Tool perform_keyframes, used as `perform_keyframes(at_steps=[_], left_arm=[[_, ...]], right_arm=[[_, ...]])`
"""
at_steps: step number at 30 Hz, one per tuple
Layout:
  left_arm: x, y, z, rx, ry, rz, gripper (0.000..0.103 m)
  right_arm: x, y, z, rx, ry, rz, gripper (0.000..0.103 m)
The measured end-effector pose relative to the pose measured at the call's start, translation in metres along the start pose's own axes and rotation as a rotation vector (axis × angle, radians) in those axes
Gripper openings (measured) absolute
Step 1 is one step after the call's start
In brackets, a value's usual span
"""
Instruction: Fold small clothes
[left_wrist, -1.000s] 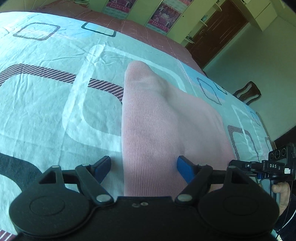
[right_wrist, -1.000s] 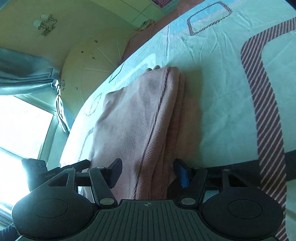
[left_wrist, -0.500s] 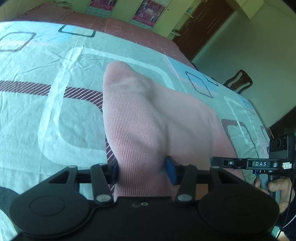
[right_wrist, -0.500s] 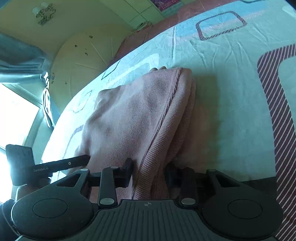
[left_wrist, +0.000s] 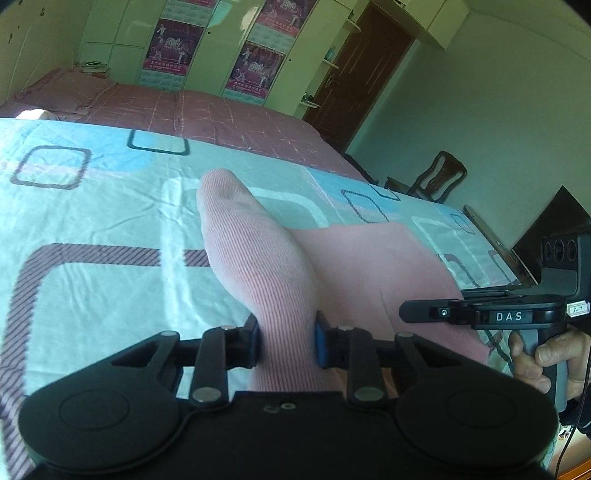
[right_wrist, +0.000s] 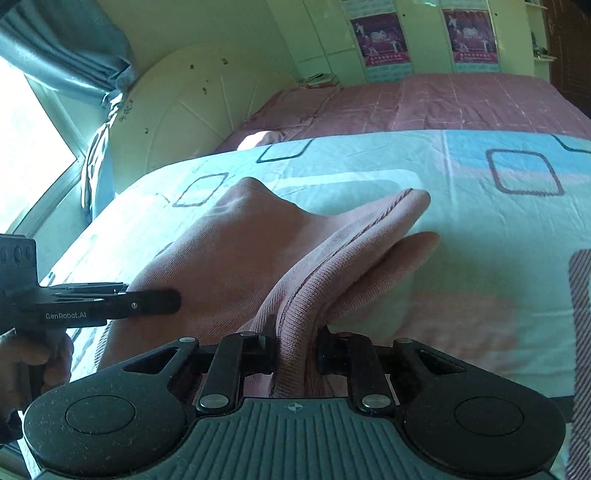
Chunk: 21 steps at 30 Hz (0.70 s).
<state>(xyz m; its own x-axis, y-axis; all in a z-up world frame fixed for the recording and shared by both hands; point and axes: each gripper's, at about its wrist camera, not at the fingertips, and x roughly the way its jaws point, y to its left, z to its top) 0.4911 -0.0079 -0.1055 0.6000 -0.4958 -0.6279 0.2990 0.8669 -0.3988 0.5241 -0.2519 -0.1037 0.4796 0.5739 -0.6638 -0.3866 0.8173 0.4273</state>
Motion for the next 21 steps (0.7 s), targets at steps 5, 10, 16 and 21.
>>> perform_keyframes(at_steps=[5, 10, 16, 21], left_arm=[[-0.049, 0.058, -0.003, -0.027, -0.014, 0.049, 0.025], [-0.086, 0.116, -0.016, -0.077, -0.021, 0.101, 0.025], [-0.087, 0.162, -0.039, -0.148, 0.015, 0.105, 0.037], [-0.077, 0.173, -0.049, -0.209, -0.01, 0.085, 0.051]], right_arm=[[0.05, 0.058, 0.004, -0.006, 0.009, 0.055, 0.018], [0.106, 0.11, 0.004, -0.002, 0.038, 0.105, 0.018], [0.148, 0.115, -0.015, 0.075, 0.103, 0.005, 0.018], [0.147, 0.104, -0.022, 0.116, 0.086, -0.016, 0.018]])
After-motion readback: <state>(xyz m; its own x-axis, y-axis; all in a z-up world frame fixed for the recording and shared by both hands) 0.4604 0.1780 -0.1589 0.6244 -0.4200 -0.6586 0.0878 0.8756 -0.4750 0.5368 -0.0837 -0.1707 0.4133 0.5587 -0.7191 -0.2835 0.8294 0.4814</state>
